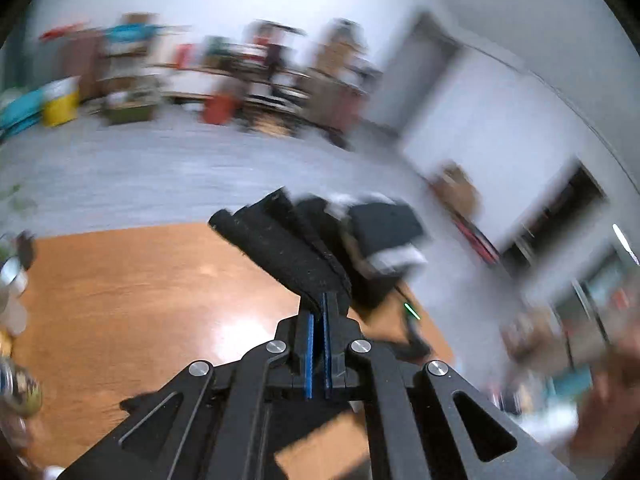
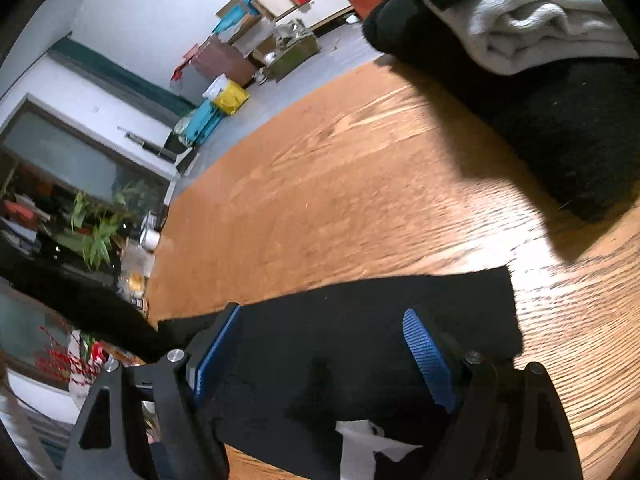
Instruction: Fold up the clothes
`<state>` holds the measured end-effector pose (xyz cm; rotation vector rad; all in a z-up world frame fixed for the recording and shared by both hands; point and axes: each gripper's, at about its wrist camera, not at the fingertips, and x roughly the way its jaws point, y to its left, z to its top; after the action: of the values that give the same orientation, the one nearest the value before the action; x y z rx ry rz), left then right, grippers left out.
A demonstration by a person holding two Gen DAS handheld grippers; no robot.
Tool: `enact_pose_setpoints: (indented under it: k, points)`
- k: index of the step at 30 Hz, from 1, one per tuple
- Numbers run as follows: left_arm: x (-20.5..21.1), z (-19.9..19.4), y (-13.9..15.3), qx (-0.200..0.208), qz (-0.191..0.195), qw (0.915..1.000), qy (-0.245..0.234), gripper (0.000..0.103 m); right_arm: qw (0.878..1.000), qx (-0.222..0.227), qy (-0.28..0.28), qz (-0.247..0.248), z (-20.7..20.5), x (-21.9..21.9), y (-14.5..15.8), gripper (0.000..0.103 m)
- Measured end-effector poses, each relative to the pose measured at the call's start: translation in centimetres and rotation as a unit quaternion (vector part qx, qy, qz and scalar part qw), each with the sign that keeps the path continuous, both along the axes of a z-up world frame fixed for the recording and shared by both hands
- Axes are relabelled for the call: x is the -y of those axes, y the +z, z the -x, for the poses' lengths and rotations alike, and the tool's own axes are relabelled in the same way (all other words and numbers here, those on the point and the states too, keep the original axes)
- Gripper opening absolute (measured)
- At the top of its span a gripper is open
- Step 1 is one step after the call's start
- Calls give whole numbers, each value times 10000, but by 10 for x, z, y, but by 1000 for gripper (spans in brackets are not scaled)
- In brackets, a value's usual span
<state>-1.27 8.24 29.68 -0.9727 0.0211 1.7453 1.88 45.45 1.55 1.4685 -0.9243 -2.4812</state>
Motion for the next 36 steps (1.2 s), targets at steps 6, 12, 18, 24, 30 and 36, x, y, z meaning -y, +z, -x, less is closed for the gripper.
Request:
enact_pose_setpoints:
  k: [6,12,18,24,30,36]
  points:
    - [30,-106,-44,195,154,9847,-1724,3,9998,84,152,-139,-2,11,-6,84]
    - [57,-169,-108,641,941,9747,-1923,3,9976,11,634,-285,-2,36,-7,84]
    - [68,-210,-114,664,1062,9723,-1972,3,9800,-232,1952,-303,-2,107,-5,84]
    - [93,-248,-127,328,329,9959,-773,3,9502,-94,2915,-1099,14,205,-14,84]
    - [89,-304,-148,249,268,9947,-959,3,8998,-27,3687,-2333,26,295,-33,84]
    - [74,-327,-168,256,820,9882,-1271,3,8487,16,4125,-3308,10,336,-56,83]
